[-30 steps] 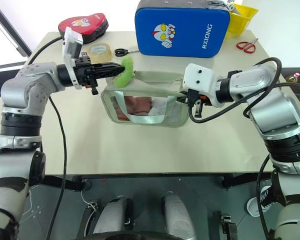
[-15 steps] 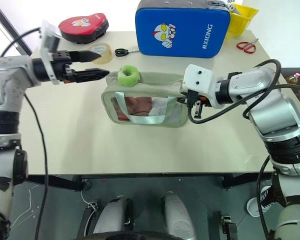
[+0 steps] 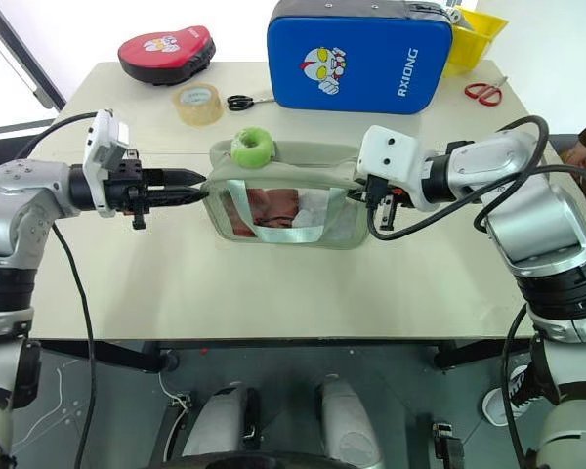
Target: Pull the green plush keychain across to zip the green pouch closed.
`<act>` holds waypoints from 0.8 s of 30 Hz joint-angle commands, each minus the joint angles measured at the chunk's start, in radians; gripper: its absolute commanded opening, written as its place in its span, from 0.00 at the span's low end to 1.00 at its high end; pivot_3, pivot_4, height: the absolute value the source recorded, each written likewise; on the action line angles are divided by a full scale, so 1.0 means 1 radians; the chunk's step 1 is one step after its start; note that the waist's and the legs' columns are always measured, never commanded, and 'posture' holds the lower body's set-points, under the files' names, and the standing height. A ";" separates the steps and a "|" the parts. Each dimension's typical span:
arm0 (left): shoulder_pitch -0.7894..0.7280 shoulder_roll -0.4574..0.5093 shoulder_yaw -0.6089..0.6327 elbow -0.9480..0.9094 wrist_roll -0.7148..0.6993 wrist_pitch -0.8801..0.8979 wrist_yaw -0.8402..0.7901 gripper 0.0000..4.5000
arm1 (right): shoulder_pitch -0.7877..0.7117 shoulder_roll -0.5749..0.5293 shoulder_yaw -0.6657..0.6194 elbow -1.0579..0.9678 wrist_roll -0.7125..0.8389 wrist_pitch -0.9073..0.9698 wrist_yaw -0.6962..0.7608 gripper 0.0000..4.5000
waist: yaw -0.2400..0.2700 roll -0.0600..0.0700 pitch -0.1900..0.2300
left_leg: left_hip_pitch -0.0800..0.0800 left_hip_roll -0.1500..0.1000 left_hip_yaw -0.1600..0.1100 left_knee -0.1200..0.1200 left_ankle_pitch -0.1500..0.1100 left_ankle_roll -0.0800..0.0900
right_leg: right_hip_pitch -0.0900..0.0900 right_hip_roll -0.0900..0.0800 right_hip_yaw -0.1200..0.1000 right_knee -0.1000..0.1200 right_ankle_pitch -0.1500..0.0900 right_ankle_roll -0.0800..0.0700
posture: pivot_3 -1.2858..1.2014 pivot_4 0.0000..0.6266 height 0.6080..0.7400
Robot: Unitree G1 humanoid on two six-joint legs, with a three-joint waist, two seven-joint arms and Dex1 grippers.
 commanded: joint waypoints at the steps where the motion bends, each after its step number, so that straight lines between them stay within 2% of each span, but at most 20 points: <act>1: -0.025 -0.010 -0.027 -0.007 0.021 -0.026 0.003 0.01 | -0.016 -0.010 -0.028 -0.028 0.008 -0.007 0.002 0.00 | -0.001 0.000 0.000 | 0.000 0.000 0.000 0.000 0.000 0.000 | 0.000 0.000 0.000 0.000 0.000 0.000 | 0.52 0.24 0.98; 3: -0.025 -0.009 -0.038 0.003 0.049 -0.049 0.010 0.01 | -0.009 -0.014 -0.038 -0.034 0.016 -0.006 0.005 0.00 | 0.000 0.000 0.000 | 0.000 0.000 0.000 0.000 0.000 0.000 | 0.000 0.000 0.000 0.000 0.000 0.000 | 0.52 0.24 0.98; 6: -0.038 -0.013 -0.039 0.030 0.071 -0.072 0.028 0.00 | 0.001 -0.031 -0.086 -0.066 0.093 0.048 0.047 0.27 | 0.002 0.000 0.000 | 0.000 0.000 0.000 0.000 0.000 0.000 | 0.000 0.000 0.000 0.000 0.000 0.000 | 0.52 0.24 0.98; 8: -0.045 -0.015 -0.039 0.038 0.074 -0.081 0.026 0.00 | -0.003 -0.041 -0.167 -0.083 0.183 0.054 0.091 0.47 | 0.003 0.000 0.000 | 0.000 0.000 0.000 0.000 0.000 0.000 | 0.000 0.000 0.000 0.000 0.000 0.000 | 0.52 0.24 0.98; 12: -0.051 -0.021 -0.044 0.044 0.081 -0.097 0.027 0.00 | -0.048 -0.011 -0.285 -0.069 0.314 -0.006 0.130 0.96 | 0.003 0.000 0.000 | 0.000 0.000 0.000 0.000 0.000 0.000 | 0.000 0.000 0.000 0.000 0.000 0.000 | 0.52 0.24 0.98; 15: -0.046 -0.024 -0.047 0.031 0.075 -0.098 0.019 0.00 | -0.178 0.090 -0.210 -0.007 0.295 0.002 0.057 0.98 | -0.005 0.000 0.000 | 0.001 0.000 0.000 0.000 0.000 0.000 | 0.001 0.000 0.000 0.000 0.000 0.000 | 0.52 0.24 0.98; 20: -0.032 -0.029 -0.052 0.015 0.081 -0.098 0.024 0.00 | -0.343 0.309 0.039 0.193 0.090 -0.041 -0.079 0.98 | -0.005 0.000 -0.001 | 0.002 0.000 0.000 0.000 0.000 0.000 | 0.001 0.001 0.000 0.002 0.000 0.000 | 0.52 0.24 0.98; 24: -0.023 -0.032 -0.046 -0.005 0.077 -0.084 0.035 0.00 | -0.397 0.408 0.128 0.272 0.025 -0.046 -0.102 0.98 | 0.004 0.000 -0.001 | -0.001 0.000 0.000 0.000 0.000 0.000 | -0.002 -0.001 -0.001 0.001 0.000 0.000 | 0.52 0.24 0.98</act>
